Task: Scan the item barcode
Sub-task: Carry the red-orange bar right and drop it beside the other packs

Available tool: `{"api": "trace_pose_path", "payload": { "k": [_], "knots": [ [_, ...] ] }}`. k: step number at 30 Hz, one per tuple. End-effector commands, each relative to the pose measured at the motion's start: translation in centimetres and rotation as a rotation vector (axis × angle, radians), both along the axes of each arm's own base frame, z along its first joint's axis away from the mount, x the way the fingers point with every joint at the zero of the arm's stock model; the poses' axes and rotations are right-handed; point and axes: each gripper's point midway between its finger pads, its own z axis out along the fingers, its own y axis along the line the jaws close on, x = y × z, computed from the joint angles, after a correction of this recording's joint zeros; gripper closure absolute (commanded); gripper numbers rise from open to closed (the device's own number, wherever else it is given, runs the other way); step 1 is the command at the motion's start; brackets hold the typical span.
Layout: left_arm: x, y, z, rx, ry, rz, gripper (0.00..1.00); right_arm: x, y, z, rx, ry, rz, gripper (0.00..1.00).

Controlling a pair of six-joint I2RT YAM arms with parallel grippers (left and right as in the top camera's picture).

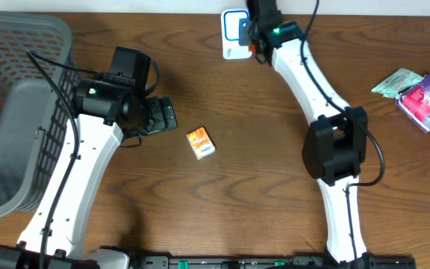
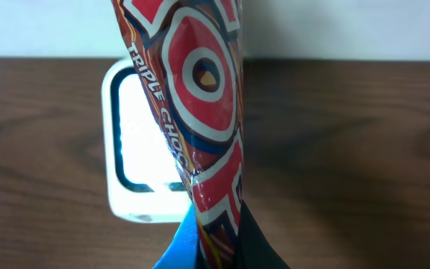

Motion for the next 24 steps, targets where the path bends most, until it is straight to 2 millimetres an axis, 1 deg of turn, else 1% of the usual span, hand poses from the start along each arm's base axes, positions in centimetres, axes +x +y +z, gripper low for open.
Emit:
{"api": "trace_pose_path", "payload": {
  "k": [1, 5, 8, 10, 13, 15, 16, 17, 19, 20, 21, 22, 23, 24],
  "knots": [
    [0.2, 0.3, 0.0, 0.020, -0.002, -0.008, 0.02, -0.5, 1.7, -0.4, 0.003, 0.006, 0.035, 0.99],
    [0.2, 0.3, 0.0, 0.020, -0.002, -0.008, 0.02, -1.0, 1.9, -1.8, -0.008, 0.046, 0.040, 0.99],
    [0.2, 0.3, 0.0, 0.020, -0.002, -0.008, 0.02, -1.4, 1.8, -2.4, -0.010, 0.069, 0.035, 0.99],
    [0.2, 0.3, 0.0, 0.020, -0.002, -0.008, 0.02, -1.3, 1.3, -1.4, -0.016, 0.052, 0.016, 0.99],
    [0.2, 0.3, 0.0, 0.020, -0.002, -0.008, 0.02, -1.0, -1.0, 0.9, -0.025, 0.018, -0.058, 0.99],
    [0.2, 0.3, 0.0, 0.020, -0.002, -0.008, 0.02, -1.0, -3.3, 2.9, -0.030, 0.000, -0.106, 0.99],
    [0.2, 0.3, 0.0, 0.020, -0.002, -0.008, 0.02, -1.0, -4.8, 3.7, -0.031, -0.001, -0.129, 0.99],
    [0.2, 0.3, 0.0, 0.020, -0.002, -0.008, 0.02, -1.1, -6.2, 4.3, -0.031, 0.002, -0.151, 0.99],
    [0.2, 0.3, 0.0, 0.020, -0.002, -0.008, 0.02, -1.5, -9.9, 5.1, -0.039, 0.025, -0.208, 0.99],
    [0.2, 0.3, 0.0, 0.020, -0.002, -0.008, 0.02, -1.8, -11.7, 5.1, -0.045, 0.044, -0.237, 0.99],
    [0.2, 0.3, 0.0, 0.020, -0.002, -0.008, 0.02, -2.2, -14.3, 4.9, -0.058, 0.075, -0.279, 0.99],
    [0.2, 0.3, 0.0, 0.020, -0.002, -0.008, 0.02, -2.7, -16.1, 4.6, -0.075, 0.102, -0.313, 0.99],
    [0.2, 0.3, 0.0, 0.020, -0.002, -0.008, 0.02, -3.5, -18.6, 4.2, -0.100, 0.138, -0.360, 0.99],
    [0.2, 0.3, 0.0, 0.020, -0.002, -0.008, 0.02, -4.0, -20.1, 3.8, -0.117, 0.163, -0.390, 0.99]
  ]
}}
